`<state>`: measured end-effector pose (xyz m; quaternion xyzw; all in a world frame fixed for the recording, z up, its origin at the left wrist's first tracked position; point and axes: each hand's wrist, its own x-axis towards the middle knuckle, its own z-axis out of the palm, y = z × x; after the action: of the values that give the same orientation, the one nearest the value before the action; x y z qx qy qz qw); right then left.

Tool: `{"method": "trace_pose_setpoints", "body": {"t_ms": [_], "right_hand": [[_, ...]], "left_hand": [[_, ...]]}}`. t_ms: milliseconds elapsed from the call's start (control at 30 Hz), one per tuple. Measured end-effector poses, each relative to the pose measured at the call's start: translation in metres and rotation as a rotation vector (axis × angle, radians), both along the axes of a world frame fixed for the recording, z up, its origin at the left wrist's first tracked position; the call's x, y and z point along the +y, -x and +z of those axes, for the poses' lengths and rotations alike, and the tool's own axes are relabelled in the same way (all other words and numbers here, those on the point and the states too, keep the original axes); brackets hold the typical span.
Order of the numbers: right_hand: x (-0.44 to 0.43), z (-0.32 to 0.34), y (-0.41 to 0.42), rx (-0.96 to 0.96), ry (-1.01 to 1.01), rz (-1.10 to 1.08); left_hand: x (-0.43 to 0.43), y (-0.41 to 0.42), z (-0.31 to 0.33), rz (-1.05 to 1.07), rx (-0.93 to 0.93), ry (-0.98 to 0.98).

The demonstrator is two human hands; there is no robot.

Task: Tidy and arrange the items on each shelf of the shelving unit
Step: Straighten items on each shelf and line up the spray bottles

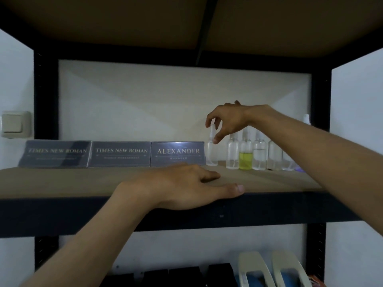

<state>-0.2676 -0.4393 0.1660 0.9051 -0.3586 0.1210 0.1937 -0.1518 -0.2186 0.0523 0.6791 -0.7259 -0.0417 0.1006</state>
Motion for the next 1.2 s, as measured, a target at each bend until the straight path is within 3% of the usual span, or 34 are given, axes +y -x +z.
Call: {"method": "trace_pose_setpoints", "body": {"t_ms": [133,333,500,967,1200], "right_hand": [[0.017,0.014,0.029,-0.107,-0.088,0.032],[0.018,0.009,0.066,-0.013,-0.066,-0.115],[0.003,-0.009,0.060,-0.115,0.012,0.003],[-0.005,-0.008,0.055,-0.181,-0.026,0.007],[-0.011,-0.016,0.040,-0.237,0.084,0.002]], "left_hand": [[-0.002,-0.001,-0.001,0.006,-0.011,0.014],[-0.007,0.000,0.004,-0.008,-0.065,0.002],[-0.013,0.010,0.013,-0.037,-0.099,0.017],[-0.020,0.007,0.003,-0.110,-0.005,0.051],[-0.020,0.009,0.004,-0.096,0.004,0.046]]}}
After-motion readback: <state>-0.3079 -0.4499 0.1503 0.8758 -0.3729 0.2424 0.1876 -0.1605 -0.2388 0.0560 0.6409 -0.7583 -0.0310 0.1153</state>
